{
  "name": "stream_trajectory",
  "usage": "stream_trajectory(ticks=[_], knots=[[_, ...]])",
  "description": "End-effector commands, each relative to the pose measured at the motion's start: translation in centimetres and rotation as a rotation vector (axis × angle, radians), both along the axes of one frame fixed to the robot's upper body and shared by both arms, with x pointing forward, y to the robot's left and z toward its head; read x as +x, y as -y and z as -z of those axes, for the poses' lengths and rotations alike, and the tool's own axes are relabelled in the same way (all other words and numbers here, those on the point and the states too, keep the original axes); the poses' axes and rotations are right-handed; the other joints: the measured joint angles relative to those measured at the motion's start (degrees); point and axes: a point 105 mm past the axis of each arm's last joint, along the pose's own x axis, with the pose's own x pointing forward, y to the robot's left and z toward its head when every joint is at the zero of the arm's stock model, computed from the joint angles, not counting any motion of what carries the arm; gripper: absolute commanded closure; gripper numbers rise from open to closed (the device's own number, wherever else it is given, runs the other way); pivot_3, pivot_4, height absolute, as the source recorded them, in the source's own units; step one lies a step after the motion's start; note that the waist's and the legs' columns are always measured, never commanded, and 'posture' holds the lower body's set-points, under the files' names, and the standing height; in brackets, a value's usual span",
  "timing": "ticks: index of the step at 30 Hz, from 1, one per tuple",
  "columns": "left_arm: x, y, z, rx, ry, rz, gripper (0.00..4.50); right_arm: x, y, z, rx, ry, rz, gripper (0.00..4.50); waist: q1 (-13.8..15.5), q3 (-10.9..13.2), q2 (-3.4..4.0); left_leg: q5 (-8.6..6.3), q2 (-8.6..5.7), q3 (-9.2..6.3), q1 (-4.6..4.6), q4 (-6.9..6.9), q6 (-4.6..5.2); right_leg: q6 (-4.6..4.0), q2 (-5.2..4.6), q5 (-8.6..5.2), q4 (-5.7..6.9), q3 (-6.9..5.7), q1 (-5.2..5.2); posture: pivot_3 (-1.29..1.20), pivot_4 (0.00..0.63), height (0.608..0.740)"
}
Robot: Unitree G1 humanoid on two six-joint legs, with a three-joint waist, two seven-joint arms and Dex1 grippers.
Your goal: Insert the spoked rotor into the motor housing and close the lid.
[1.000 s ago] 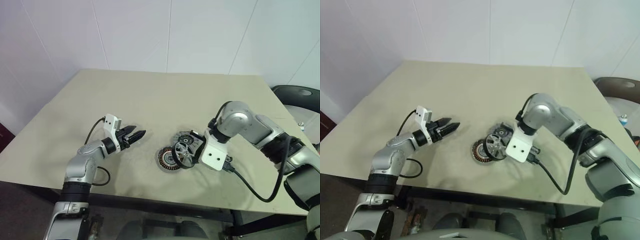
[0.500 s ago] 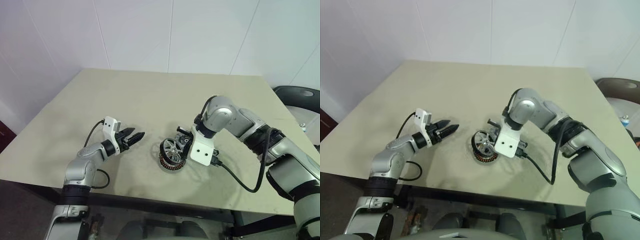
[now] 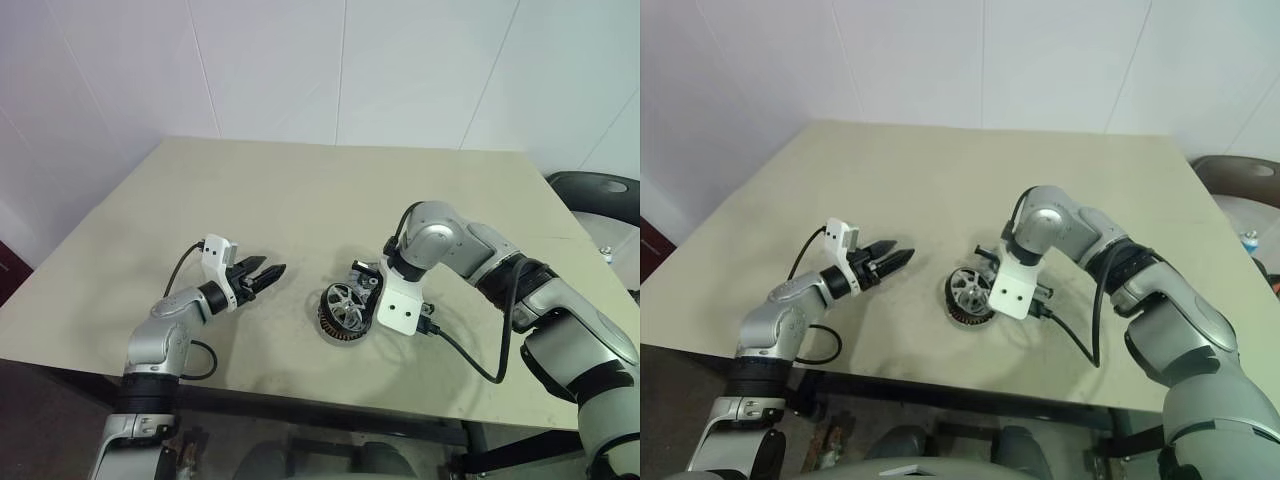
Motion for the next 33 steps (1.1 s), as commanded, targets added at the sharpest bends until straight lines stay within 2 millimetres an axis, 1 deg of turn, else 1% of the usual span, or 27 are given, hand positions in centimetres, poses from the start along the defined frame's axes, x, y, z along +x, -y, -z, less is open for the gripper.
stream_trajectory(ticks=[1, 2, 5, 9, 13, 16, 20, 24, 26, 28, 30, 31, 32, 33], knots=[[0.0, -0.2, -1.5, -0.019, 0.054, -0.004, 1.25, 0.1, -0.3, -0.9, 0.038, 0.009, -0.007, 4.00, -0.01, 0.00, 0.00, 0.00, 0.00, 0.00, 0.01, 0.00, 0.00, 0.00, 0.00, 0.00, 0.00, 0.00, 0.00, 0.00, 0.000, 0.740], [0.0, -0.2, -1.5, -0.019, 0.054, -0.006, 1.25, 0.1, -0.2, -0.9, 0.034, 0.006, -0.004, 3.82, -0.01, 0.00, 0.00, 0.00, 0.00, 0.00, 0.01, 0.00, 0.00, 0.00, 0.00, 0.00, 0.01, 0.00, 0.00, 0.00, 0.000, 0.740], [0.0, -0.5, -1.6, -0.020, 0.054, -0.012, 1.25, 0.0, -0.2, -1.0, 0.041, 0.000, 0.010, 2.86, -0.01, 0.00, 0.00, 0.00, 0.00, 0.00, 0.01, 0.00, 0.00, 0.00, 0.00, 0.00, 0.01, 0.00, 0.00, 0.00, 0.000, 0.740], [0.1, -0.6, -1.5, -0.018, 0.052, -0.015, 1.25, 0.1, -0.3, -1.1, 0.045, 0.003, 0.020, 2.86, -0.01, 0.00, 0.00, 0.00, 0.00, 0.00, 0.01, 0.00, 0.00, 0.00, 0.00, 0.00, 0.01, 0.00, 0.00, 0.00, 0.000, 0.740], [0.1, -0.7, -1.5, -0.017, 0.052, -0.019, 1.25, 1.2, 0.8, -1.7, 0.026, 0.039, 0.069, 2.86, -0.01, 0.00, 0.00, 0.00, 0.00, 0.00, 0.01, 0.00, 0.00, 0.00, 0.00, 0.00, 0.01, 0.00, 0.00, 0.00, 0.000, 0.740], [0.1, -0.8, -1.5, -0.019, 0.052, -0.020, 1.25, 2.0, 1.3, -2.8, 0.044, 0.054, 0.117, 2.86, 0.03, 0.00, 0.00, 0.00, 0.00, 0.00, 0.00, 0.00, 0.00, -0.01, 0.00, 0.00, 0.01, 0.00, 0.00, 0.00, 0.000, 0.740], [0.1, -0.6, -1.5, -0.020, 0.052, -0.016, 1.25, 1.9, 0.8, -5.7, 0.147, 0.002, 0.209, 2.86, 0.01, 0.01, 0.02, 0.00, 0.01, 0.00, -0.02, -0.01, 0.00, -0.01, -0.01, 0.00, 0.01, 0.01, -0.05, 0.00, 0.000, 0.740], [0.2, -0.6, -1.5, -0.017, 0.049, -0.011, 1.25, 2.0, 2.1, -6.1, 0.132, 0.013, 0.244, 2.86, 0.04, 0.01, 0.02, 0.00, 0.01, 0.00, -0.02, -0.06, 0.00, -0.02, -0.03, -0.01, -0.01, 0.01, -0.06, 0.00, 0.000, 0.740], [0.3, -0.6, -1.5, -0.012, 0.048, -0.009, 1.25, 2.1, 2.3, -6.3, 0.133, 0.009, 0.263, 2.86, 0.05, 0.01, 0.02, -0.01, 0.00, 0.00, -0.03, -0.06, 0.00, -0.02, -0.04, -0.01, -0.04, 0.01, -0.04, 0.00, 0.000, 0.740], [0.4, -0.6, -1.5, -0.013, 0.049, -0.006, 1.25, 1.5, 1.4, -7.1, 0.198, -0.062, 0.300, 2.86, 0.01, 0.01, 0.02, -0.01, 0.00, 0.00, -0.03, -0.06, 0.00, -0.02, -0.04, -0.01, -0.04, 0.01, -0.05, 0.00, 0.000, 0.740], [0.4, -0.5, -1.6, -0.014, 0.049, -0.003, 1.25, 0.3, -0.6, -8.7, 0.314, -0.187, 0.323, 2.86, 0.01, 0.02, 0.03, -0.01, 0.01, 0.00, -0.06, -0.08, 0.00, -0.02, -0.04, -0.01, -0.04, 0.01, -0.09, 0.00, 0.000, 0.740], [0.4, -0.4, -1.6, -0.015, 0.049, -0.001, 1.25, -0.1, -2.0, -9.5, 0.392, -0.213, 0.301, 2.86, -0.04, 0.02, 0.03, -0.01, 0.01, 0.00, -0.08, -0.10, 0.00, -0.02, -0.05, -0.01, -0.03, 0.01, -0.12, 0.00, 0.000, 0.740], [0.4, -0.3, -1.6, -0.015, 0.049, 0.006, 1.25, -0.2, -3.0, -9.9, 0.449, -0.195, 0.271, 2.86, -0.18, 0.01, 0.03, -0.01, 0.02, 0.00, -0.08, -0.12, 0.00, -0.02, -0.05, -0.01, -0.04, 0.01, -0.14, 0.00, 0.000, 0.740], [0.3, -0.2, -1.6, -0.015, 0.051, 0.013, 1.25, -0.3, -3.3, -9.8, 0.469, -0.163, 0.229, 2.86, -0.21, 0.01, 0.03, -0.01, 0.04, 0.00, -0.08, -0.14, 0.00, -0.02, -0.04, -0.01, -0.04, 0.02, -0.15, 0.00, 0.000, 0.740]])
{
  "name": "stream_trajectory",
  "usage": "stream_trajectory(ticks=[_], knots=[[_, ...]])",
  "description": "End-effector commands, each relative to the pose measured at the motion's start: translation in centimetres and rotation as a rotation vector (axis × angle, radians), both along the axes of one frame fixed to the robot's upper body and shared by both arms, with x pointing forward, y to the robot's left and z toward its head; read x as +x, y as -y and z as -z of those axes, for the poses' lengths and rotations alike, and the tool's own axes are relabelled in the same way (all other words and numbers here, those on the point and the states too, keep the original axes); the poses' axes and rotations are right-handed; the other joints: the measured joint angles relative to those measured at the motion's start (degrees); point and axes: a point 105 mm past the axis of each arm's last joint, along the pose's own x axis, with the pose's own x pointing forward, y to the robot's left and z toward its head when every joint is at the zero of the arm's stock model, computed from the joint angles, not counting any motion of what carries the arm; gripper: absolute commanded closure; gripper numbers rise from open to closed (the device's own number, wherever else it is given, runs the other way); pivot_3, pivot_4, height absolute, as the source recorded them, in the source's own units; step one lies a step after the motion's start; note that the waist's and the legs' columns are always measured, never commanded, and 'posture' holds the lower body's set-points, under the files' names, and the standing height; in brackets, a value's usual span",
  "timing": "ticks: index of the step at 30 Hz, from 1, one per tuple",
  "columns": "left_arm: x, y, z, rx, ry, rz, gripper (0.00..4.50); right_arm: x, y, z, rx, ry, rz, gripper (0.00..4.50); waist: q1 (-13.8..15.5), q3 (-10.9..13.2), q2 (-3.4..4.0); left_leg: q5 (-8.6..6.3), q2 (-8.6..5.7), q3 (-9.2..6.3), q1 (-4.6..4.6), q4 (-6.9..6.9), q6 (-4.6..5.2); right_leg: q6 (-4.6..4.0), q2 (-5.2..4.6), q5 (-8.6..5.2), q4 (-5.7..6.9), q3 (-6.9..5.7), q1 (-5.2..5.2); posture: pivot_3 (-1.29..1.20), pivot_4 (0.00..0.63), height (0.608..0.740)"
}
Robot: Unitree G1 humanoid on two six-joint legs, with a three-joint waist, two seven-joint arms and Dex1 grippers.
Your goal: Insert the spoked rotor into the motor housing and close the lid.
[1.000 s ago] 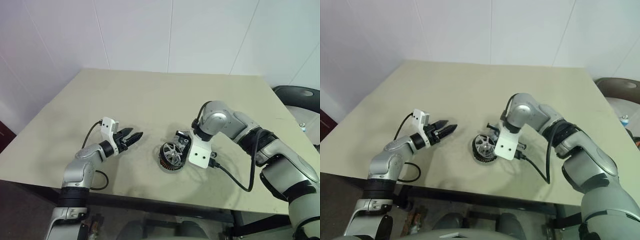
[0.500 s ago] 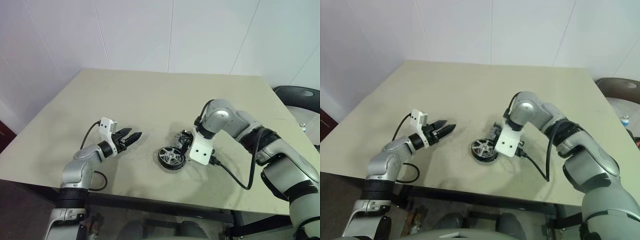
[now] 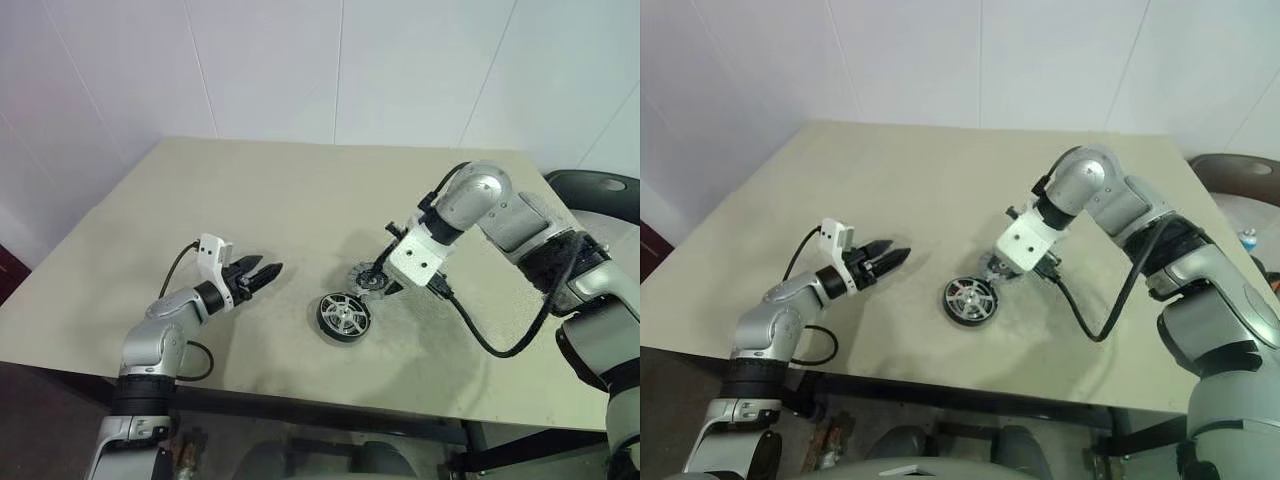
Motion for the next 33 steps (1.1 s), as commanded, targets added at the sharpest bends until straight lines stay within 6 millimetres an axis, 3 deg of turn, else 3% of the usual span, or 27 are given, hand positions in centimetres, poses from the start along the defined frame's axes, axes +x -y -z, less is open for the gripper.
stream_trajectory(ticks=[1, 7, 12, 17, 24, 29, 33], knots=[[0.2, 0.5, -1.4, -0.008, 0.051, 0.030, 1.25, -1.1, -2.4, -1.7, 0.151, 0.116, -0.113, 2.86, 0.15, -0.02, -0.02, 0.00, 0.01, -0.01, 0.00, -0.01, 0.00, 0.00, 0.01, 0.00, 0.01, -0.01, 0.00, 0.00, 0.000, 0.740], [-0.1, 1.3, -3.1, 0.003, 0.116, 0.096, 1.25, -2.3, -1.9, 2.6, 0.132, 0.172, -0.221, 2.86, 0.32, -0.04, -0.08, -0.05, -0.18, -0.04, 0.00, 0.08, 0.08, 0.01, -0.15, 0.00, -0.17, -0.05, 0.22, 0.00, 0.000, 0.740], [-1.9, 3.6, -5.2, 0.023, 0.166, 0.256, 1.25, -0.6, -1.6, 4.2, 0.138, 0.200, -0.133, 2.86, 0.10, -0.03, -0.08, -0.06, -0.14, -0.01, 0.02, 0.05, 0.09, 0.01, -0.10, 0.01, -0.14, -0.01, 0.17, 0.00, 0.000, 0.740], [-1.3, 3.1, -5.2, 0.028, 0.146, 0.233, 1.25, -0.9, -1.6, 5.2, 0.126, 0.199, -0.139, 2.86, 0.07, -0.03, -0.06, -0.02, -0.03, -0.02, 0.05, -0.01, 0.02, 0.01, 0.05, 0.00, -0.13, -0.01, 0.14, 0.00, 0.000, 0.740], [-2.0, 3.6, -5.0, 0.023, 0.116, 0.283, 1.25, -0.3, -0.9, 5.3, 0.067, 0.214, -0.131, 2.86, 0.14, -0.03, -0.06, -0.01, -0.04, -0.02, 0.07, 0.05, 0.03, 0.01, 0.05, 0.00, -0.13, -0.01, 0.20, 0.00, 0.000, 0.740], [-4.5, 3.8, -4.7, 0.067, 0.084, 0.420, 1.25, 0.0, -1.0, 4.9, 0.055, 0.224, -0.150, 2.86, -0.26, -0.02, -0.05, -0.01, -0.04, -0.02, 0.06, 0.01, 0.03, 0.01, 0.05, 0.00, -0.13, -0.01, 0.18, 0.00, 0.000, 0.740], [-7.2, 3.1, -3.2, 0.162, 0.039, 0.554, 1.25, 0.2, -1.0, 4.7, 0.047, 0.231, -0.159, 2.86, -1.09, 0.01, -0.01, -0.01, -0.03, -0.02, 0.08, -0.02, 0.03, -0.01, 0.05, -0.01, -0.13, 0.00, 0.19, 0.00, 0.000, 0.740]])
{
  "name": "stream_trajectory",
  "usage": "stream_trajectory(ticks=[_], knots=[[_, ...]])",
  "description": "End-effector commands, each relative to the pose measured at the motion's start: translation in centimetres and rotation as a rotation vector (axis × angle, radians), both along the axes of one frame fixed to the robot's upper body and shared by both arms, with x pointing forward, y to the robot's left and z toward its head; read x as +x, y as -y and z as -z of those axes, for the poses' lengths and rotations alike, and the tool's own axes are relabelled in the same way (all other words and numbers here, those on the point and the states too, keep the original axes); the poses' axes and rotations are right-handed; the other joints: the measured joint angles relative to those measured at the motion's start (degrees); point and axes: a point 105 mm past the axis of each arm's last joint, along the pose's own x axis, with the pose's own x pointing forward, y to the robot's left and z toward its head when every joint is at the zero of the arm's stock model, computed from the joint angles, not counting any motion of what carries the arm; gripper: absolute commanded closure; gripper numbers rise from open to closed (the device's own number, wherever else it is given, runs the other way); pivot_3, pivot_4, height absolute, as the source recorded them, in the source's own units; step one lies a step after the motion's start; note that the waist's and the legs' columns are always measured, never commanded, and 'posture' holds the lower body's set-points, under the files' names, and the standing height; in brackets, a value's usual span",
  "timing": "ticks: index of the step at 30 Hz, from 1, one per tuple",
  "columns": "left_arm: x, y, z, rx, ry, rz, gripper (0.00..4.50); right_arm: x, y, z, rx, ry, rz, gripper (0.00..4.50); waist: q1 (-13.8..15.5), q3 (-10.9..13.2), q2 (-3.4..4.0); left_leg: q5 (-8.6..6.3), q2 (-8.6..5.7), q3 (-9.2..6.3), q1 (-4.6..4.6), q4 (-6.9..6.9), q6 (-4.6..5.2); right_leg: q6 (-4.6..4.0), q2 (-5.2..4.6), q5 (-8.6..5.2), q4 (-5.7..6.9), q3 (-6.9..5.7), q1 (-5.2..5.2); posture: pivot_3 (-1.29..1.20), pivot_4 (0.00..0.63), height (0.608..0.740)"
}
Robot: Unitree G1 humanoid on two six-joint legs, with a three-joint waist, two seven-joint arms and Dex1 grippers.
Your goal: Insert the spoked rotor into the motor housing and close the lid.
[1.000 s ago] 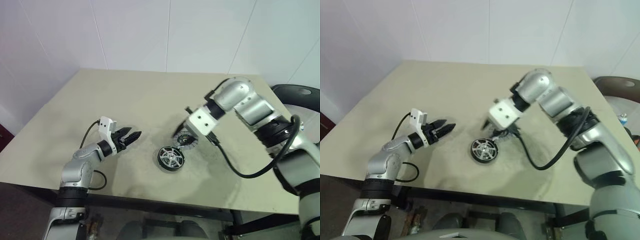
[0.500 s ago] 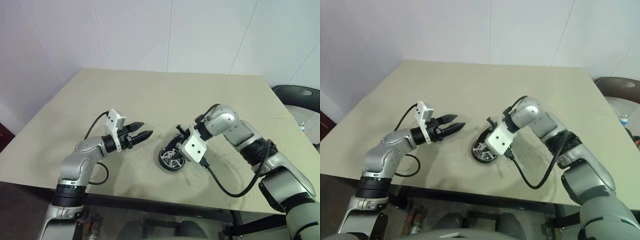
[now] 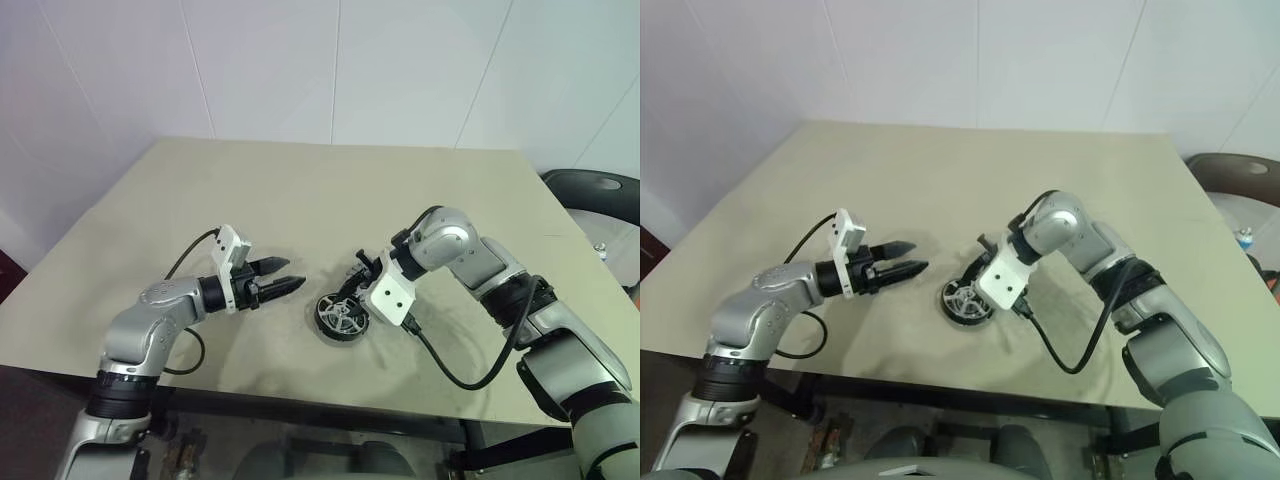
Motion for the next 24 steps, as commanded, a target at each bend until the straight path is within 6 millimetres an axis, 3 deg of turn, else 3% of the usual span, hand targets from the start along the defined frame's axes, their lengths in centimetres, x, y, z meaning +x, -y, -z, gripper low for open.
stream_trajectory(ticks=[1, 4, 10, 14, 20, 24], knots=[[-1.4, 0.4, -0.4, 0.025, 0.026, 0.102, 1.25, 0.4, -0.3, -1.3, 0.015, 0.042, -0.015, 2.86, -0.21, 0.01, 0.01, 0.00, 0.00, 0.00, 0.01, 0.00, 0.00, -0.01, 0.00, -0.01, 0.00, 0.00, 0.01, 0.00, 0.000, 0.740], [-3.1, -0.7, 0.3, 0.107, 0.013, 0.187, 1.25, 0.5, 0.0, -1.5, -0.004, 0.036, -0.016, 2.86, -0.30, 0.01, 0.02, 0.00, 0.00, -0.02, 0.01, 0.03, 0.00, -0.07, -0.02, -0.04, 0.00, 0.00, 0.03, 0.00, 0.000, 0.740], [-1.6, -1.1, -0.2, 0.109, 0.042, 0.142, 1.25, 0.0, -0.3, -1.6, -0.012, 0.014, -0.045, 2.86, -0.15, 0.03, 0.05, 0.00, 0.00, -0.02, 0.01, 0.03, 0.00, -0.08, -0.03, -0.05, 0.00, 0.00, 0.04, 0.00, 0.000, 0.740], [-1.4, -0.4, -0.1, 0.085, 0.048, 0.132, 1.25, -0.2, -0.4, -1.7, -0.010, 0.005, -0.060, 2.02, -0.23, 0.03, 0.05, 0.00, 0.00, -0.02, 0.01, 0.03, 0.00, 0.00, -0.02, 0.00, 0.00, 0.00, 0.02, 0.00, 0.000, 0.740], [-1.2, -0.1, 0.0, 0.071, 0.052, 0.118, 1.25, 0.0, -0.7, -1.3, -0.011, 0.030, -0.061, 0.10, -0.30, 0.03, 0.06, 0.00, 0.00, -0.02, 0.00, 0.00, 0.00, 0.01, -0.01, 0.00, 0.01, 0.00, -0.01, 0.00, 0.000, 0.740], [-1.1, -0.2, 0.0, 0.069, 0.052, 0.102, 1.25, 0.1, -1.3, -1.4, 0.006, 0.063, -0.083, 0.02, -0.29, 0.03, 0.06, 0.00, 0.00, -0.01, 0.00, 0.02, 0.00, 0.00, -0.01, 0.00, 0.01, 0.00, 0.01, 0.00, 0.000, 0.740]])
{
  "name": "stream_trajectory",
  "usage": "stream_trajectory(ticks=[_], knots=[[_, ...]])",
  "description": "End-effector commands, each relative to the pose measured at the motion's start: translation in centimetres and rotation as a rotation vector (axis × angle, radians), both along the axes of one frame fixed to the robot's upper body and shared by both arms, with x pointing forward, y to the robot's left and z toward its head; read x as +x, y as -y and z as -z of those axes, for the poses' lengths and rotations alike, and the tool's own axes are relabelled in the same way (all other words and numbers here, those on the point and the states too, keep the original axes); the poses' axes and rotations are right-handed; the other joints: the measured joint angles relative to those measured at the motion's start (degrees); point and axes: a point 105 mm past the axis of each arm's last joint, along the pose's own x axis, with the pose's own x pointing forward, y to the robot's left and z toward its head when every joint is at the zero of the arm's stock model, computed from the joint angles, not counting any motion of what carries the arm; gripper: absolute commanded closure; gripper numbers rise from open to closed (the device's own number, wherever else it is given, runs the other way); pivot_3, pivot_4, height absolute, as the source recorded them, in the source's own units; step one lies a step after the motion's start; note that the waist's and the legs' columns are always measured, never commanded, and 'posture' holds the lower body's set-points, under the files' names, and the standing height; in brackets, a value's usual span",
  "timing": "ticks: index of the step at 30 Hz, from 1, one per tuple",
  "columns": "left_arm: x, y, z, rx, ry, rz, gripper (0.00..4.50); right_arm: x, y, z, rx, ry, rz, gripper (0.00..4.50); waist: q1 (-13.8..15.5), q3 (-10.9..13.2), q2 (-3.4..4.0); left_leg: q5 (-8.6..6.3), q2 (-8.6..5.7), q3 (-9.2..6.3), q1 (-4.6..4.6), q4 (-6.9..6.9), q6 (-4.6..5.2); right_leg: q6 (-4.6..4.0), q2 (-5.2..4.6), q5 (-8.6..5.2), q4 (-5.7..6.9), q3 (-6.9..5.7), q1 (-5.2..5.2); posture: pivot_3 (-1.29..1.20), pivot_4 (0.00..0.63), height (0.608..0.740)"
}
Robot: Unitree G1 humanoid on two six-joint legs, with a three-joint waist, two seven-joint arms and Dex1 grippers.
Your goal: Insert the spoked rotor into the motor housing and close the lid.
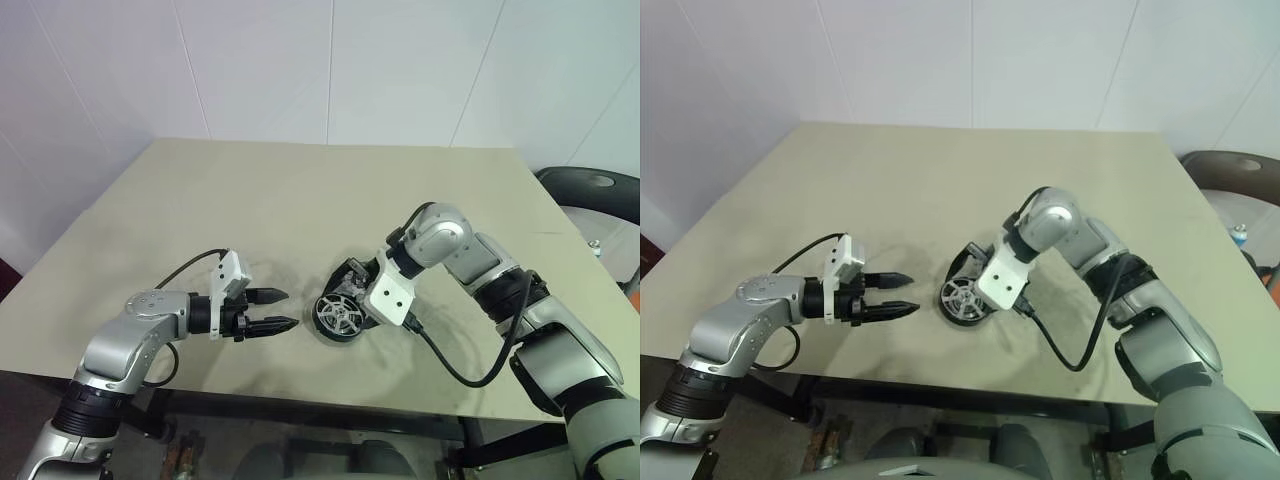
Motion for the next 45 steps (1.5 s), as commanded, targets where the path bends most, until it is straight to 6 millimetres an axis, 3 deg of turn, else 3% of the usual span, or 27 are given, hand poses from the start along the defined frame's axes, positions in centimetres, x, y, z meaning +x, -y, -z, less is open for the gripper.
stream_trajectory(ticks=[1, 5, 6, 8, 13, 26, 42, 45], knots=[[0.3, -0.2, -0.7, -0.009, 0.038, -0.014, 1.25, 0.7, -1.0, -1.7, 0.044, 0.082, -0.030, 0.02, -0.01, 0.00, 0.00, 0.00, 0.00, 0.00, 0.00, 0.00, 0.00, 0.00, 0.00, 0.00, 0.00, 0.00, 0.00, 0.00, 0.000, 0.740], [0.3, -0.2, -0.6, -0.012, 0.036, -0.022, 1.25, 0.7, -1.7, -2.3, 0.062, 0.085, -0.041, 0.02, -0.02, 0.00, 0.01, 0.00, 0.00, 0.00, 0.01, 0.00, 0.00, 0.00, 0.01, 0.00, 0.03, 0.00, -0.01, 0.00, 0.000, 0.740], [0.4, -0.2, -0.6, -0.012, 0.036, -0.024, 1.25, 0.6, -1.8, -2.4, 0.060, 0.084, -0.046, 0.20, -0.02, 0.00, 0.00, 0.00, 0.00, 0.00, 0.01, 0.00, 0.00, 0.00, 0.01, 0.00, 0.03, 0.00, -0.02, 0.00, 0.000, 0.740], [0.4, -0.1, -0.6, -0.013, 0.036, -0.026, 1.25, 0.5, -1.8, -2.4, 0.059, 0.084, -0.056, 0.59, 0.00, 0.00, 0.00, 0.00, 0.00, 0.00, 0.00, 0.00, 0.00, 0.00, 0.01, 0.00, 0.03, 0.00, -0.01, 0.00, 0.000, 0.740], [0.4, 0.0, -0.6, -0.020, 0.038, -0.036, 1.25, 0.7, -1.8, -2.4, 0.055, 0.090, -0.055, 2.20, -0.01, 0.00, 0.01, 0.00, -0.01, 0.00, 0.00, 0.00, 0.00, 0.00, 0.00, 0.00, 0.03, 0.00, -0.01, 0.00, 0.000, 0.740], [0.4, 0.2, -0.5, -0.026, 0.040, -0.051, 1.25, 0.8, -0.4, -1.4, -0.039, 0.090, -0.055, 2.20, -0.01, 0.00, 0.00, 0.00, 0.00, 0.00, 0.01, 0.01, 0.00, 0.00, 0.00, 0.00, 0.04, 0.00, -0.01, 0.00, 0.000, 0.740], [0.6, 0.1, -0.7, -0.040, 0.051, -0.086, 1.25, 0.5, -0.6, -0.4, -0.061, 0.100, -0.105, 2.20, -0.02, 0.00, 0.01, 0.00, 0.00, 0.00, 0.01, 0.01, 0.00, 0.00, 0.00, 0.00, 0.04, 0.00, -0.02, 0.00, 0.000, 0.740], [0.5, 0.1, -0.7, -0.041, 0.051, -0.091, 1.25, 0.6, -0.8, -0.4, -0.051, 0.108, -0.108, 2.76, -0.03, 0.00, 0.00, 0.00, 0.00, 0.00, 0.01, 0.01, -0.01, 0.00, 0.00, 0.00, 0.04, 0.00, -0.02, 0.00, 0.000, 0.740]])
